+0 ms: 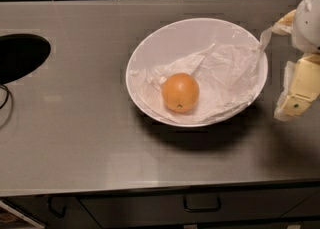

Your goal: Pick orange from white bowl

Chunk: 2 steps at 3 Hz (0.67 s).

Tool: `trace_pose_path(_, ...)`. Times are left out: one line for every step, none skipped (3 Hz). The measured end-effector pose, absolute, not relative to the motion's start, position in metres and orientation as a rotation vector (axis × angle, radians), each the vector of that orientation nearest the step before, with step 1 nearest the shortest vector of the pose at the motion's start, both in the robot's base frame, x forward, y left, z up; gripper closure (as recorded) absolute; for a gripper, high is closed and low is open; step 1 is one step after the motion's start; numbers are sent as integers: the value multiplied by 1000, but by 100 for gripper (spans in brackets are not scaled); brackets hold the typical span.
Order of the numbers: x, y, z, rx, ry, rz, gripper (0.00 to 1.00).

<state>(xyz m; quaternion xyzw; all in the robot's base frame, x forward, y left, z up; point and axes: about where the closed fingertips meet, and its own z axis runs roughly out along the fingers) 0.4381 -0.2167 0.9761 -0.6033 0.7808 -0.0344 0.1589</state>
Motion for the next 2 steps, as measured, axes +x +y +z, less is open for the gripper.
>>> trace_pose_path(438, -217, 976, -1725, 2232, -98, 0)
trace_pose_path(449, -203, 971, -1724, 2212, -77, 0)
